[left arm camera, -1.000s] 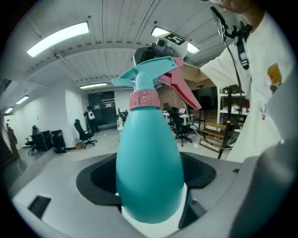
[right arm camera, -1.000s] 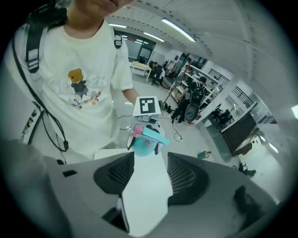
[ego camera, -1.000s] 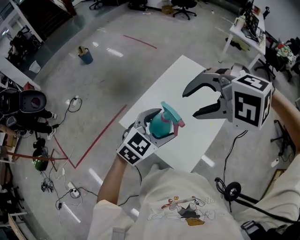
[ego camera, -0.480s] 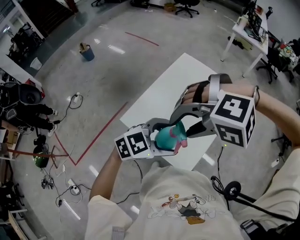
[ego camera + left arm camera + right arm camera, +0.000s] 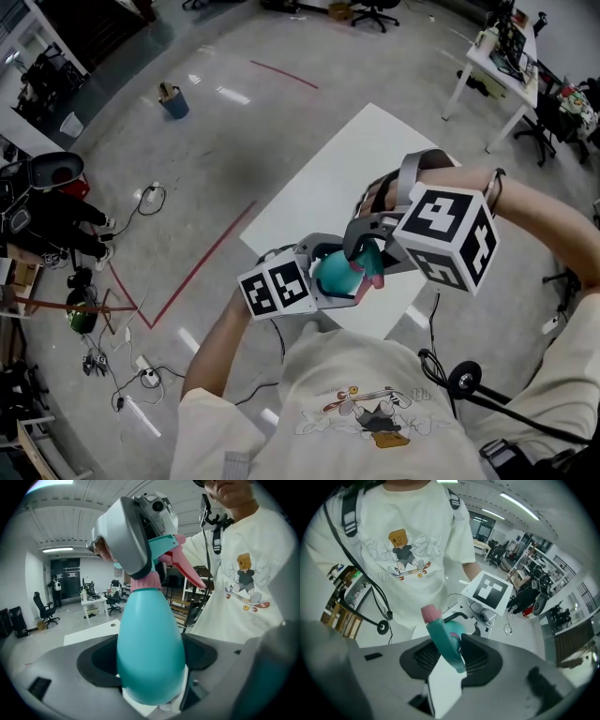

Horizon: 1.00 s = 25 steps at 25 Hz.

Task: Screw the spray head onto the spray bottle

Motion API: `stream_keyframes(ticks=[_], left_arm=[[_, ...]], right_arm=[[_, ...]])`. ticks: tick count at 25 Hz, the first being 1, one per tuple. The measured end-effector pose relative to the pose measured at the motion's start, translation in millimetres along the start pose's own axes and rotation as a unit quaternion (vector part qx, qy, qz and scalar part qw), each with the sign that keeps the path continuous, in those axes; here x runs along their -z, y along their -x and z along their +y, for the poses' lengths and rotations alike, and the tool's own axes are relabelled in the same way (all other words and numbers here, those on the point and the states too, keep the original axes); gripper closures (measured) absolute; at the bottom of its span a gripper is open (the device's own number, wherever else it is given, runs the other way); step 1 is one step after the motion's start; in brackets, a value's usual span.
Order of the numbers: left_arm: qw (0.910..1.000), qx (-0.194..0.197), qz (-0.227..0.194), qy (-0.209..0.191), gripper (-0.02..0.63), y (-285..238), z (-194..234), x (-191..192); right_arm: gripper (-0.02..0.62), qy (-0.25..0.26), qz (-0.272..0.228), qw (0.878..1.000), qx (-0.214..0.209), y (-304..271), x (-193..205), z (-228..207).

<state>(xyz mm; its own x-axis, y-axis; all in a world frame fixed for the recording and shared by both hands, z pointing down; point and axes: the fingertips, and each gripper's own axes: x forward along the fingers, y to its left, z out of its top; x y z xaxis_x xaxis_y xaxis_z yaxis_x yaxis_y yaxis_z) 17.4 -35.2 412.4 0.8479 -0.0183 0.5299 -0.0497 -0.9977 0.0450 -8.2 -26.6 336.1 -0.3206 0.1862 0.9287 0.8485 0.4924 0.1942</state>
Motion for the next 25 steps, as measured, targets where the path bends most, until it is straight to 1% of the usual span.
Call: stream_keyframes(ticks=[3, 5, 7, 9, 12, 13, 15, 17, 20, 23, 25], left_arm=[[0.9996, -0.022, 0.003, 0.015, 0.207, 0, 4, 2], [0.9983, -0.052, 0.005, 0.028, 0.207, 1, 12, 3], [0.9954, -0.089, 0.011, 0.035, 0.207, 1, 23, 4], [0.9906, -0.131, 0.019, 0.034, 0.207, 1, 33, 6], [0.9803, -0.192, 0.032, 0.035, 0.206, 5, 47, 9], [0.9767, -0.208, 0.033, 0.04, 0.207, 6, 52, 10], [0.9681, -0.243, 0.034, 0.053, 0.207, 8, 62, 11], [0.9576, -0.279, 0.04, 0.059, 0.207, 9, 70, 12], [0.9423, -0.325, 0.053, 0.061, 0.207, 12, 81, 15], [0.9268, -0.365, 0.066, 0.061, 0.207, 15, 91, 17], [0.9188, -0.383, 0.072, 0.061, 0.207, 16, 94, 18]], right_arm=[[0.468, -0.059, -0.003, 0.998, -0.007, -2, 2, -4], [0.468, -0.093, -0.003, 0.996, 0.0, -1, 9, -9], [0.468, -0.124, -0.003, 0.992, 0.013, 0, 16, -14], [0.468, -0.162, -0.002, 0.987, 0.025, -1, 21, -18], [0.468, -0.222, -0.001, 0.974, 0.037, -2, 28, -26], [0.468, -0.243, -0.003, 0.969, 0.041, -2, 31, -29], [0.468, -0.294, -0.009, 0.954, 0.049, -1, 37, -35], [0.468, -0.344, -0.016, 0.937, 0.057, 0, 43, -39], [0.468, -0.414, -0.021, 0.907, 0.071, 0, 55, -44], [0.468, -0.461, -0.031, 0.883, 0.079, -3, 66, -49], [0.468, -0.481, -0.035, 0.872, 0.08, -2, 68, -51]])
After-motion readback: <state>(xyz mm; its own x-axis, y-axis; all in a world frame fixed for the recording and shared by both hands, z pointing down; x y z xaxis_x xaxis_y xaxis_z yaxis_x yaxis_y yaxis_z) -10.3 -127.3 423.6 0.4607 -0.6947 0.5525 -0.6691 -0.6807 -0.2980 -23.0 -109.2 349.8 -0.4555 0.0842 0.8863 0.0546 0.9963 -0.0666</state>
